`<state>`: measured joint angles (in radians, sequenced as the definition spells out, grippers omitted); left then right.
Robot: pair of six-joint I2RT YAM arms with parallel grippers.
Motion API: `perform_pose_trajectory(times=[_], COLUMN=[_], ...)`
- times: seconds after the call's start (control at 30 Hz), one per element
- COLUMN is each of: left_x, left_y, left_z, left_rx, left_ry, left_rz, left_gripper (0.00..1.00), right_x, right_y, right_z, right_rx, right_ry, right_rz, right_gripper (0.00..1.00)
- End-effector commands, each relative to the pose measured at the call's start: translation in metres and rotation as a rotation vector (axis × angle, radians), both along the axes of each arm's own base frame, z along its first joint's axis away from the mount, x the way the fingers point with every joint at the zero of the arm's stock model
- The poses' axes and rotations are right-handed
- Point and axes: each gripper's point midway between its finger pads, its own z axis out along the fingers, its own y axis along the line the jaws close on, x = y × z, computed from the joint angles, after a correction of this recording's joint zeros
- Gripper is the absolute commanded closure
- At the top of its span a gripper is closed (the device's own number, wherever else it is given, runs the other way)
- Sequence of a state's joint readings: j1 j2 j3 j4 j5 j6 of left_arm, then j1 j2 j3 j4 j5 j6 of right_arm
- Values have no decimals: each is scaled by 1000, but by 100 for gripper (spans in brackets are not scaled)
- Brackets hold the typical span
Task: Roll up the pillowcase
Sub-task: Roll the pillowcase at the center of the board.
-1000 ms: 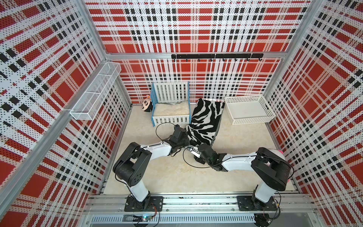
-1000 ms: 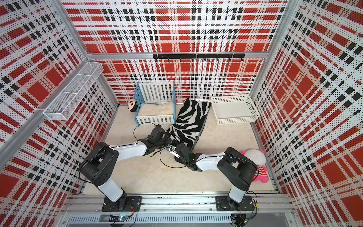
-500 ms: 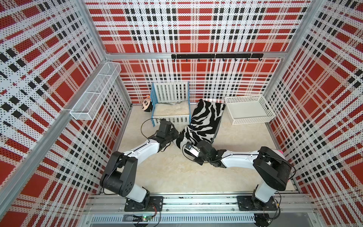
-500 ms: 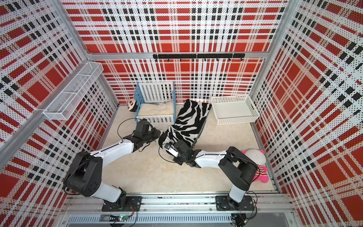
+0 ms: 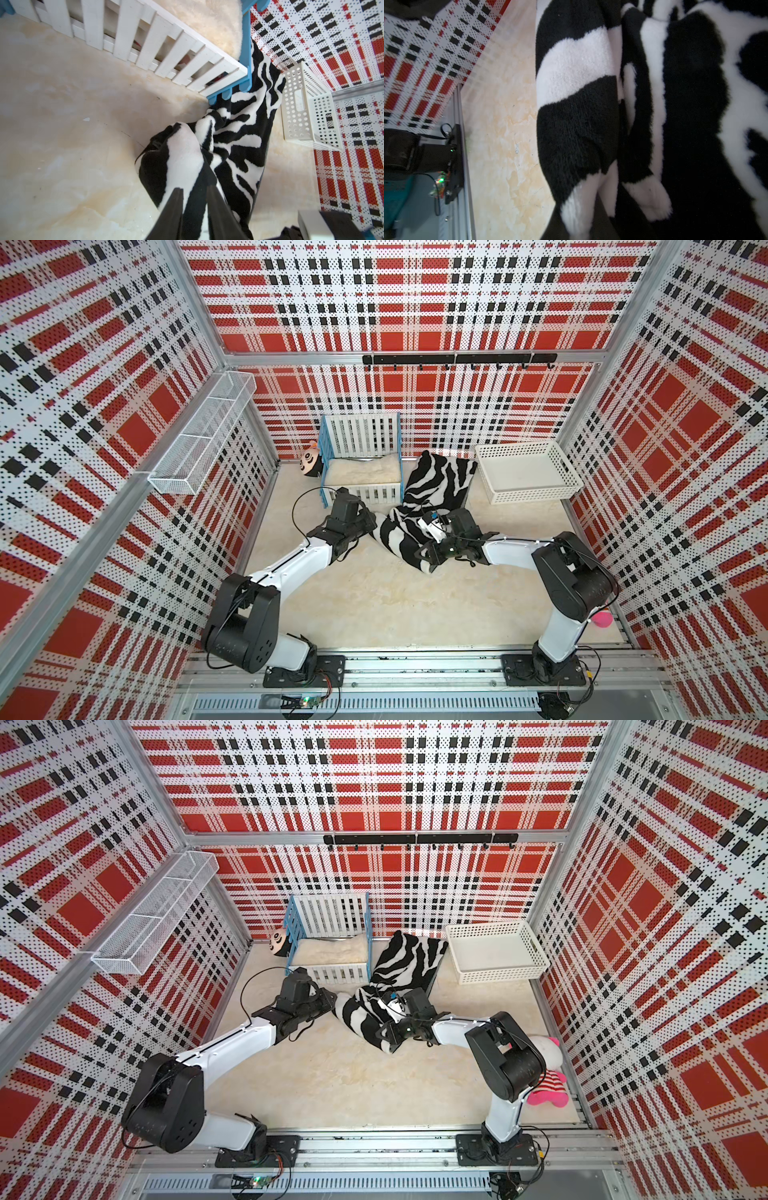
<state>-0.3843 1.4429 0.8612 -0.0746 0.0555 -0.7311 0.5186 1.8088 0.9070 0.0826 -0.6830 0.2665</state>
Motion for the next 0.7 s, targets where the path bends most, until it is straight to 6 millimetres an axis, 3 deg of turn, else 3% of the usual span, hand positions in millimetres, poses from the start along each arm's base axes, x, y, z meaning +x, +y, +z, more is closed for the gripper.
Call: perform_pose_trajectory(times=[0.0, 0.17, 0.3, 0.57, 0.63, 0.67], left_x=[-3, -1, 13, 29, 28, 27], left_y=[-14, -41, -58, -80, -82, -83], left_z=[-3, -11, -16, -57, -69, -74], left_rx=[38, 41, 46, 66, 66, 67], left_ry=[-21, -32, -43, 38, 68, 82], left_rz=[-45, -104, -123, -140, -139, -139], left_gripper=[74, 74, 74, 74, 75, 75], right_x=[-1, 14, 19, 21, 22, 24], right_y=[-3, -11, -14, -23, -24, -25], right_z=[-6, -14, -17, -23, -23, -21], right_rx=[86, 130, 125, 105, 94, 84], right_ry=[189, 299, 330, 350, 337, 320], right_rz=[-14, -57, -64, -91, -94, -100], right_gripper=[100, 100, 100, 100, 91, 81])
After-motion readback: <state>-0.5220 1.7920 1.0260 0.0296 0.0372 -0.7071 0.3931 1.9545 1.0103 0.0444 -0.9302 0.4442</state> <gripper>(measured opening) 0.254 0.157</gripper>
